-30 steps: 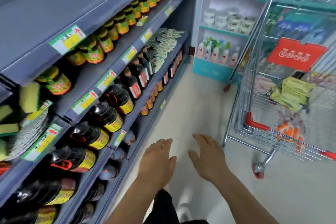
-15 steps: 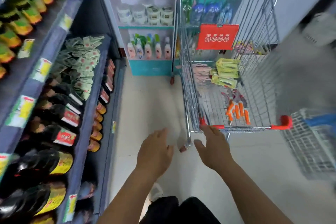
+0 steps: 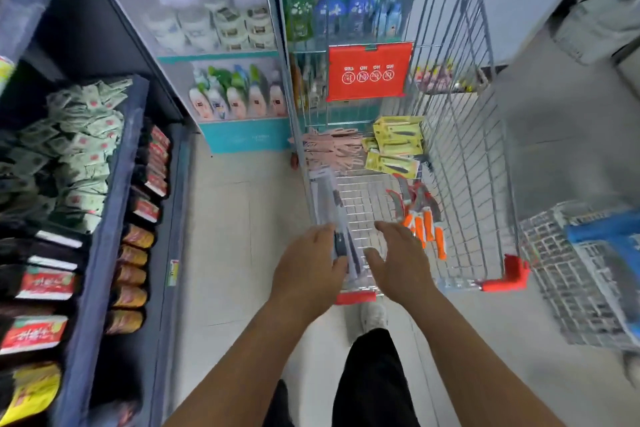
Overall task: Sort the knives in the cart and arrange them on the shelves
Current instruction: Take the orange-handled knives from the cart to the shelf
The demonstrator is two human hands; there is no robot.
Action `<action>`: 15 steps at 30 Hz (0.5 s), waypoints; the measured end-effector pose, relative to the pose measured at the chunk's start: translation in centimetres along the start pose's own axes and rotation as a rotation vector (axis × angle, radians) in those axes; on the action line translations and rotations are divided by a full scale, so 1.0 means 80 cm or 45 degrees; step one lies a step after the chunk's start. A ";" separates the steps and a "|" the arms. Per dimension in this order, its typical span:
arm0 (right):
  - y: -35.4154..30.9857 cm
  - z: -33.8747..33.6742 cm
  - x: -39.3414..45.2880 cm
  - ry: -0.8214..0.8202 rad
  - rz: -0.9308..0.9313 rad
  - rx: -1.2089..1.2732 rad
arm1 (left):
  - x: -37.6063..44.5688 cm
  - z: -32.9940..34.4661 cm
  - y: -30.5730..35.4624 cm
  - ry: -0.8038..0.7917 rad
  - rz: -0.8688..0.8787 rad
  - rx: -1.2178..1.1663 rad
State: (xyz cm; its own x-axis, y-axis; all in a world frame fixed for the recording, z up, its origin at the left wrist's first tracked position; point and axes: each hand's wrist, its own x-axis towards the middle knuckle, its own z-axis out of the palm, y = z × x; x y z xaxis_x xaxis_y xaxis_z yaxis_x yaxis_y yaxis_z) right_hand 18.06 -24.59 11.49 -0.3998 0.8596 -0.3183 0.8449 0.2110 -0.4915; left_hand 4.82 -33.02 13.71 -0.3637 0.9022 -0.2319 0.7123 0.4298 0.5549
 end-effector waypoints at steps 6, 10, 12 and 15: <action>0.063 -0.023 0.105 -0.260 -0.093 0.055 | 0.085 0.063 0.052 -0.052 -0.244 -0.038; 0.100 -0.021 0.155 -0.382 -0.087 0.058 | 0.127 0.104 0.058 -0.082 -0.425 -0.109; 0.112 -0.011 0.176 -0.424 -0.100 0.065 | 0.143 0.124 0.052 -0.089 -0.517 -0.108; 0.125 0.013 0.202 -0.498 -0.113 0.060 | 0.163 0.158 0.034 -0.154 -0.655 -0.095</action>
State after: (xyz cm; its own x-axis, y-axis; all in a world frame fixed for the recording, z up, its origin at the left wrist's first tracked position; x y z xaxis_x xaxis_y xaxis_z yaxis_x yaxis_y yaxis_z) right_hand 19.70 -9.08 0.55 -0.5831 0.5950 -0.5531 0.7876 0.2472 -0.5644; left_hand 9.59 -19.59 2.12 -0.5798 0.5749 -0.5773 0.4137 0.8182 0.3994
